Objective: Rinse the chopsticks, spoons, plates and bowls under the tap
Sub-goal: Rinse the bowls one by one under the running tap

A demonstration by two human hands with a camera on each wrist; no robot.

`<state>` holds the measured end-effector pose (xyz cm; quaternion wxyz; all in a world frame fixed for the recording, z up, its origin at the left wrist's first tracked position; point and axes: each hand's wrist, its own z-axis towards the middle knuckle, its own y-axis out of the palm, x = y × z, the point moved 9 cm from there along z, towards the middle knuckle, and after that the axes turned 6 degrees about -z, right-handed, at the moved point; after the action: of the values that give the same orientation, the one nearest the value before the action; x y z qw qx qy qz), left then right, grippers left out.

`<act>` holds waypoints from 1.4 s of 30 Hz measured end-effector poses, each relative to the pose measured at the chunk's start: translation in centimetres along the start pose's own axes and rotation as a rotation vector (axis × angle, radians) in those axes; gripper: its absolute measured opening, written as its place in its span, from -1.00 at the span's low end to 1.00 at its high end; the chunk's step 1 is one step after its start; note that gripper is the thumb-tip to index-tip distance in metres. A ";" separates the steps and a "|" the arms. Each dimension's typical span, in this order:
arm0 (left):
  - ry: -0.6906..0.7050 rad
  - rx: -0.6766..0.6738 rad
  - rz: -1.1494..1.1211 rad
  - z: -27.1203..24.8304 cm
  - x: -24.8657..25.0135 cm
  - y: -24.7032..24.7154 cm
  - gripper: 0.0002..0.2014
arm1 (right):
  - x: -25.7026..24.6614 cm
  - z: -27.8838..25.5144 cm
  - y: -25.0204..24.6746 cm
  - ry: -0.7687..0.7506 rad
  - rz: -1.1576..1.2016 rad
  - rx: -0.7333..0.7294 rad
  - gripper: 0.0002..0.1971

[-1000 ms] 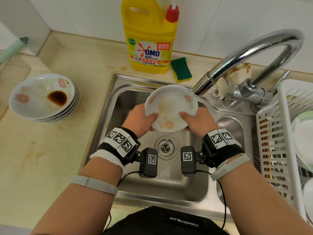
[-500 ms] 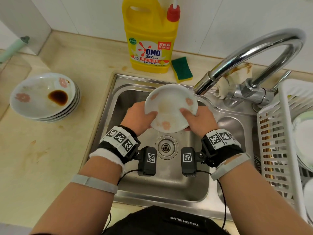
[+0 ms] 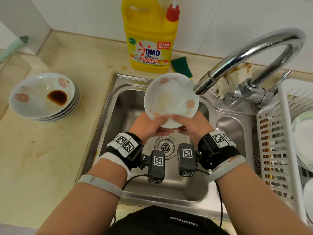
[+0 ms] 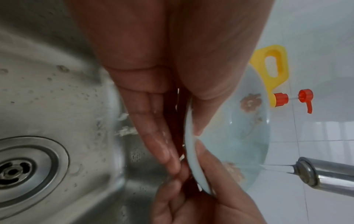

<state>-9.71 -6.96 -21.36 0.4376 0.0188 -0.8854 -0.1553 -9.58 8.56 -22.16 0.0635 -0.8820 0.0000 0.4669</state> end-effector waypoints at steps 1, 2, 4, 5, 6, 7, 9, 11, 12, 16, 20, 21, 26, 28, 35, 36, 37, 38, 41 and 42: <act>-0.003 -0.005 0.016 0.0 0.1 -0.1 -0.70 | 0.0 0.1 -0.5 -0.001 -0.073 0.025 -0.81; -0.006 -0.001 0.038 0.1 0.2 -0.3 -0.69 | -0.2 0.2 -1.1 -0.001 -0.134 0.055 -0.77; -0.009 0.013 0.101 0.4 0.4 -0.7 -0.65 | -0.6 0.5 -2.1 0.014 -0.204 0.103 -0.66; -0.010 0.012 0.135 0.4 0.5 -0.9 -0.64 | -0.9 0.6 -2.5 0.031 -0.230 0.118 -0.60; -0.012 0.006 0.171 0.5 0.6 -1.0 -0.64 | -1.3 0.6 -2.9 0.047 -0.257 0.135 -0.52; -0.011 -0.002 0.207 0.5 0.7 -1.0 -0.64 | -1.6 0.6 -3.2 0.058 -0.281 0.155 -0.45; -0.004 -0.016 0.267 0.4 1.0 -1.0 -0.66 | -2.0 0.5 -3.8 0.076 -0.316 0.188 -0.34; -0.003 -0.011 0.297 0.4 1.1 -1.1 -0.66 | -2.2 0.3 -3.7 0.066 -0.341 0.180 -0.34; -0.004 -0.001 0.302 0.5 1.1 -1.2 -0.65 | -2.2 0.2 -3.5 0.042 -0.368 0.162 -0.38; 0.011 0.020 0.341 0.6 1.2 -1.7 -0.64 | -1.4 0.5 -2.8 -0.051 -0.435 0.060 -0.74; 0.014 0.011 0.383 0.4 1.1 -1.6 -0.66 | -1.8 0.4 -2.9 -0.074 -0.454 0.087 -0.82; 0.015 0.008 0.383 0.4 1.1 -1.5 -0.67 | -2.0 0.3 -3.1 -0.047 -0.422 0.121 -0.75; 0.037 0.005 0.428 0.3 1.5 -1.4 -0.67 | -2.2 -0.3 -3.8 0.068 -0.387 0.204 -0.43; 0.060 0.023 0.447 0.4 1.8 -1.7 -0.69 | -2.3 -0.5 -3.5 0.022 -0.394 0.175 -0.52; 0.104 0.036 0.541 0.3 2.5 -1.9 -0.76 | -2.3 0.2 -3.1 -0.111 -0.487 0.112 -0.85; 0.102 0.035 0.545 0.3 2.5 -1.9 -0.76 | -2.6 0.2 -3.3 -0.110 -0.481 0.125 -0.84; 0.101 0.037 0.548 0.3 2.5 -2.0 -0.76 | -2.7 0.0 -3.5 -0.092 -0.461 0.146 -0.79; 0.105 0.042 0.559 0.3 2.5 -2.1 -0.76 | -2.8 0.0 -3.6 -0.060 -0.437 0.170 -0.70; 0.144 0.076 0.594 0.4 2.8 -2.4 -0.77 | -2.8 -0.1 -3.9 0.000 -0.411 0.203 -0.47; 0.161 0.090 0.603 0.5 2.9 -2.5 -0.78 | -2.8 -0.1 -3.8 -0.006 -0.425 0.201 -0.48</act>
<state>-12.13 -9.68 -20.07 0.5315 -0.2130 -0.8195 0.0228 -10.82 12.12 -19.36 0.2478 -0.8500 -0.1393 0.4434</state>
